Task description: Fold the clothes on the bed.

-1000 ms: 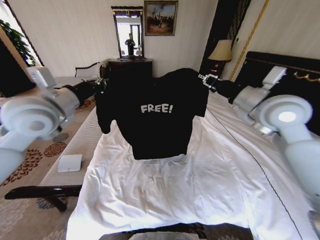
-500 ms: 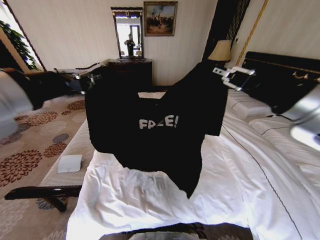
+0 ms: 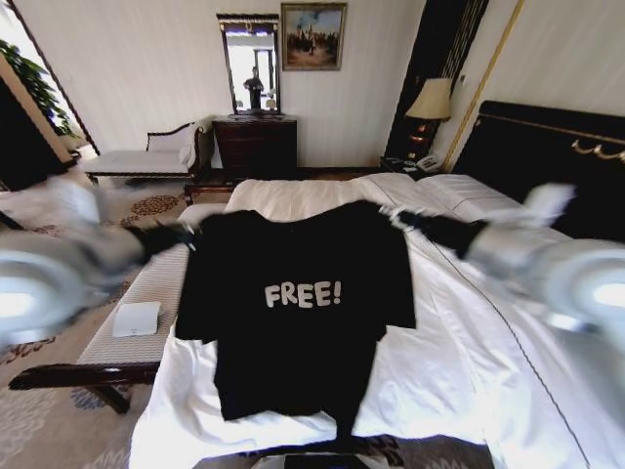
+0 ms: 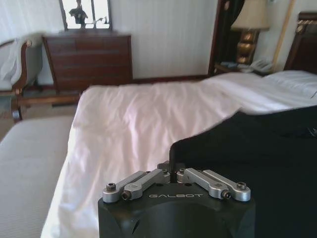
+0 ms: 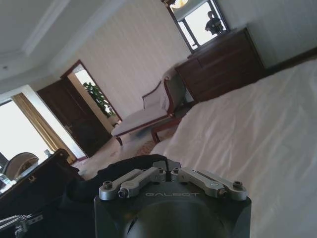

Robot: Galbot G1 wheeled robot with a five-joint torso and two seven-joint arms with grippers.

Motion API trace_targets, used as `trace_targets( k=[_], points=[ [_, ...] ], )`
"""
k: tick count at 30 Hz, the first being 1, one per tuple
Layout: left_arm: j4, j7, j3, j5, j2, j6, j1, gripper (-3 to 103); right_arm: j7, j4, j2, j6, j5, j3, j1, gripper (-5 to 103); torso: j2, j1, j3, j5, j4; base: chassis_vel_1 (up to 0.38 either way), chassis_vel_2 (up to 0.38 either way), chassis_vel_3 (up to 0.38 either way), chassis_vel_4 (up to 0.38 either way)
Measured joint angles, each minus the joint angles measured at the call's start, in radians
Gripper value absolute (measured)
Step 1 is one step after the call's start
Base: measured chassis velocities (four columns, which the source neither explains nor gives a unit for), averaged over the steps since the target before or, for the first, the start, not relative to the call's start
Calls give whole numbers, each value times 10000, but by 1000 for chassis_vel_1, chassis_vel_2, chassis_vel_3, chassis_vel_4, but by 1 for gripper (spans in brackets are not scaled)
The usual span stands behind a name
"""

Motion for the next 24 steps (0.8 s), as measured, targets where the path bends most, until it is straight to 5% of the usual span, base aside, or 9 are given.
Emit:
trace_targets(
  k=[4,6,10,20,24],
  points=[
    [1697,596,1969,2091,-1553,-305,-279,1,-930,-2242,1055,251,-2355,-1849,473,0,-1,-1,0,4,11,0,0,0,0],
    [2009,683,2243,2421,-1834,-377,-328,1,-1096,-2586,1199,307,-2694,-2045,462,0,0,0,-1,0,9,0,0,0,0],
    [3807,1259,3298,4220,-3515,-791,-370,1,-1701,-4113,1774,663,-4060,-2605,189,0,0,2,-1,2,3,0,0,0,0],
    [5884,1873,3867,5780,-5070,-1619,-381,1,-2206,-6025,2239,1315,-5686,-2909,-65,0,3,-5,-4,3,3,0,0,0,0],
    [7325,2130,4098,6236,-5790,-2177,-1303,1,-2597,-7073,2590,2106,-6713,-3314,526,0,4,-5,-3,3,4,0,0,0,0]
  ],
)
